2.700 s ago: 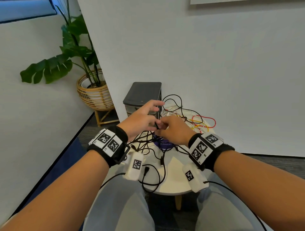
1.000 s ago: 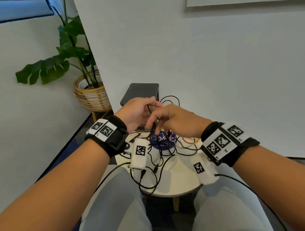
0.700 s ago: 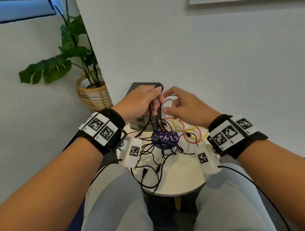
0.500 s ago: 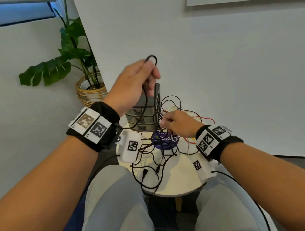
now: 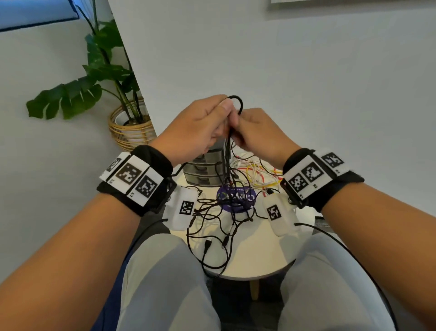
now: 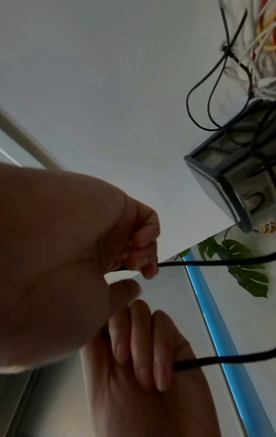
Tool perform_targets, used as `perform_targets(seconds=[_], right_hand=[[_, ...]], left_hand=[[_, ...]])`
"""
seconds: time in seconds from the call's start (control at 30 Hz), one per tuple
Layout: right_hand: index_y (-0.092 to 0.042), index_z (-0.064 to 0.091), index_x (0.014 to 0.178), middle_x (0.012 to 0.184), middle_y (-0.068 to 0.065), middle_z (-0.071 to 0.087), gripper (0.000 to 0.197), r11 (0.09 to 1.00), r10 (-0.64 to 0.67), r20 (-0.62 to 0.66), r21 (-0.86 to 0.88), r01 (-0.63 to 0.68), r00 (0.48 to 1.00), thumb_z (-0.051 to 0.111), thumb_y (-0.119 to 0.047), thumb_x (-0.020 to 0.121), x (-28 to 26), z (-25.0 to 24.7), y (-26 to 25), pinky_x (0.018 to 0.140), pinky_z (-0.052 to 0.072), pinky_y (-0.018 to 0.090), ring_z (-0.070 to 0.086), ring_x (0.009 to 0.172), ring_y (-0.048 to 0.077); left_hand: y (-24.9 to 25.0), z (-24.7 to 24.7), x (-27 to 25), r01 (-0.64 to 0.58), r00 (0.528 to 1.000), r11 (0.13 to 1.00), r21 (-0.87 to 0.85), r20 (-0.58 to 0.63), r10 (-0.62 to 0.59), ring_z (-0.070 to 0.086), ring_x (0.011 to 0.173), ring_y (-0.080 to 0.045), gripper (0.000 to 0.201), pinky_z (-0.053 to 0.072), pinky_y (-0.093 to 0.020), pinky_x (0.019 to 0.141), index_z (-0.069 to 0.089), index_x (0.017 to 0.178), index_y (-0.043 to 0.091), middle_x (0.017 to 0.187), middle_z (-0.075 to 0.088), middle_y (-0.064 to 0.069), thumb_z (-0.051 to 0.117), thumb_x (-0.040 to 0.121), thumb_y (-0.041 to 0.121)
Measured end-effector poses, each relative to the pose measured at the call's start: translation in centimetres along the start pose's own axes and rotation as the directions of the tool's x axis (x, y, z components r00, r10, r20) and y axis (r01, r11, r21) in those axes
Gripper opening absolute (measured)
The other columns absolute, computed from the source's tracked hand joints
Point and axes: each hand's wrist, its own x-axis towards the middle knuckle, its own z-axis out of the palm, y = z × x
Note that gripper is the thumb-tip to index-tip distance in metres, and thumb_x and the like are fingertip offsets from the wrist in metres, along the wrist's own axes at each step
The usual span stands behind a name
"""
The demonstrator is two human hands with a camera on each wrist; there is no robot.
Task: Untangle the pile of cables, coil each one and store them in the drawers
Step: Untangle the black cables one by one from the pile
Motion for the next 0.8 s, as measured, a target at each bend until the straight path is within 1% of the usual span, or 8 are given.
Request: perform_targets(seconds=[0.13,0.27,0.4,0.5,0.57,0.63,0.7,0.8], right_hand=[[-0.013,0.068,0.083,0.06,-0.003,0.055,0.041,0.986,0.002,-0.287,0.163,0.046,0.958,0.042,-0.033,0.107,0.6,-1.4,0.0,0.051,0.037,0.025,0.048,0.05,0.012],[-0.008,0.065,0.092,0.069,0.0,0.058,0.034,0.949,-0.054,-0.556,0.229,0.216,0.829,0.038,-0.024,0.106,1.0,-3.4,-1.4,0.052,0.04,0.025,0.051,0.054,0.015],[-0.012,0.063,0.09,0.078,0.0,0.06,0.039,0.953,-0.033,-0.684,0.198,0.228,0.729,0.035,-0.034,0.107,1.4,-5.1,-1.4,0.056,0.043,0.03,0.054,0.06,0.018],[-0.014,0.064,0.089,0.072,-0.002,0.06,0.036,0.977,0.053,-0.66,0.188,0.097,0.749,0.036,-0.032,0.105,1.1,-5.1,0.7,0.057,0.043,0.029,0.055,0.059,0.016],[-0.016,0.065,0.089,0.07,-0.002,0.061,0.032,0.985,0.151,-0.593,0.157,-0.07,0.791,0.039,-0.029,0.104,0.3,-4.3,2.9,0.06,0.046,0.031,0.059,0.059,0.014],[-0.019,0.067,0.089,0.072,0.0,0.066,0.028,0.97,0.239,-0.485,0.078,-0.23,0.841,0.043,-0.026,0.103,-0.8,-3.4,5.0,0.065,0.051,0.035,0.064,0.062,0.015],[-0.019,0.069,0.089,0.075,0.005,0.07,0.027,0.946,0.291,-0.342,-0.037,-0.322,0.894,0.045,-0.022,0.103,-1.9,-2.6,6.3,0.071,0.057,0.037,0.069,0.067,0.018],[-0.011,0.071,0.095,0.086,0.014,0.074,0.028,0.915,0.369,-0.081,-0.145,-0.377,0.926,0.048,-0.024,0.105,-3.1,-1.6,6.9,0.079,0.06,0.043,0.071,0.072,0.022]], left_hand=[[-1.8,-0.3,-1.0,0.053,0.999,0.998,0.028,-0.003,-0.053,0.025,0.051,-0.018,0.044,0.02,-0.04,0.049,0.058,0.102,-0.003,0.067,0.03,-0.012,0.033,0.112,0.032],[-5.3,0.1,-2.3,0.066,0.998,0.973,0.22,-0.012,-0.065,0.042,0.06,-0.011,0.041,0.039,-0.028,0.062,0.062,0.085,0.011,0.066,0.043,0.003,0.04,0.11,0.035],[-8.1,0.4,-3.3,0.171,0.983,0.944,0.283,0.019,-0.184,0.048,0.063,0.001,0.038,0.04,-0.017,0.069,0.057,0.077,0.014,0.068,0.049,0.01,0.044,0.109,0.028],[-9.1,-0.1,-3.5,0.276,0.96,0.936,0.218,-0.019,-0.278,0.051,0.06,-0.007,0.038,0.051,-0.036,0.077,0.053,0.079,0.013,0.064,0.047,0.008,0.041,0.109,0.032],[-8.8,-0.5,-3.3,0.316,0.947,0.941,0.122,-0.096,-0.306,0.044,0.053,-0.01,0.038,0.054,-0.043,0.071,0.051,0.08,0.014,0.059,0.039,0.009,0.042,0.109,0.036],[-8.0,-0.8,-2.9,0.299,0.941,0.951,0.082,-0.19,-0.28,0.036,0.049,-0.008,0.038,0.042,-0.037,0.057,0.051,0.078,0.015,0.056,0.035,0.012,0.044,0.108,0.038],[-7.2,-1.3,-2.5,0.262,0.934,0.964,0.055,-0.266,-0.238,0.032,0.049,-0.008,0.035,0.028,-0.033,0.054,0.053,0.079,0.015,0.057,0.035,0.011,0.047,0.105,0.037],[-6.1,-1.7,-1.9,0.202,0.928,0.979,-0.037,-0.313,-0.203,0.031,0.052,-0.01,0.026,0.024,-0.032,0.053,0.054,0.081,0.008,0.064,0.035,0.005,0.051,0.097,0.028]])
